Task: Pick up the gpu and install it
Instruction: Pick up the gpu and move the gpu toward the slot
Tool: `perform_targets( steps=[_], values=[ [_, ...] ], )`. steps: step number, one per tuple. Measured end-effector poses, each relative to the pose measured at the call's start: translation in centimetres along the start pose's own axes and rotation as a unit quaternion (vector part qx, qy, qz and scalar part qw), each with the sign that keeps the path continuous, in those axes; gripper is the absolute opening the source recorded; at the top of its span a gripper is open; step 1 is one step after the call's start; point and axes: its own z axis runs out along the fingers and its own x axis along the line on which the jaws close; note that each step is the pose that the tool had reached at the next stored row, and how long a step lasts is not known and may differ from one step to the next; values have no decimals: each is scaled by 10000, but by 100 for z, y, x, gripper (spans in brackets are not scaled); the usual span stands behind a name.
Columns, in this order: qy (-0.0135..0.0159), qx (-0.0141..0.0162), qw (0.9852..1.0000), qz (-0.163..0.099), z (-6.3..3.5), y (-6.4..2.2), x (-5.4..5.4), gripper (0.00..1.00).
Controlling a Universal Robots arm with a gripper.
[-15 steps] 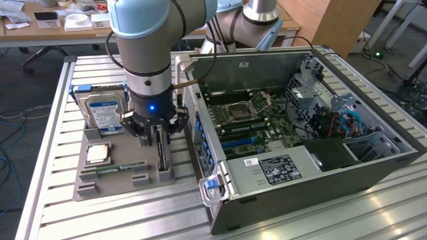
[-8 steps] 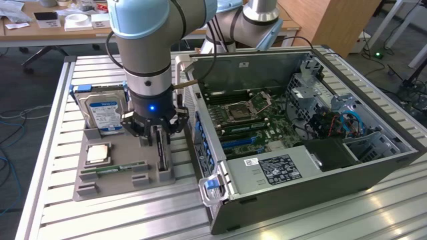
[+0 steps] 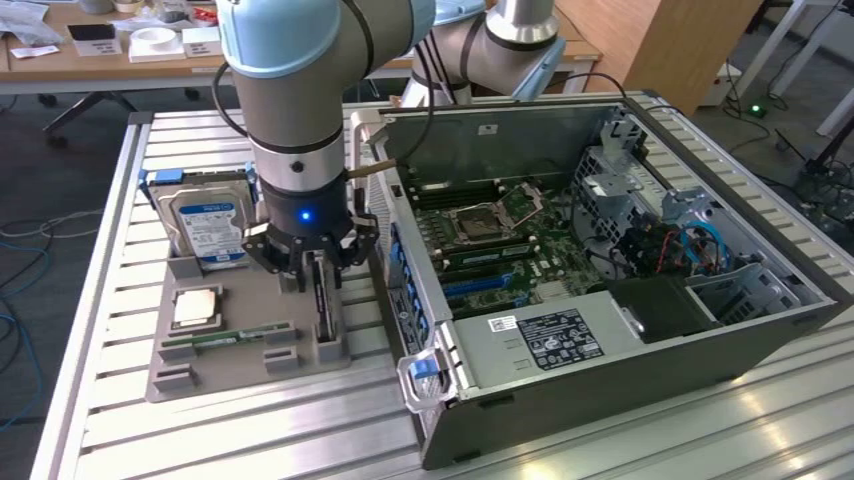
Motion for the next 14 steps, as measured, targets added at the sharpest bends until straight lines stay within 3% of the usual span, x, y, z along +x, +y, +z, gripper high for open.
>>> perform_targets(
  steps=[6,8,9,14],
  values=[
    [0,0,10000,0,0,0,0,47],
    [0,0,10000,0,0,0,0,46],
    [0,0,10000,0,0,0,0,39],
    [-1,0,10000,0,0,0,0,38]
  ],
)
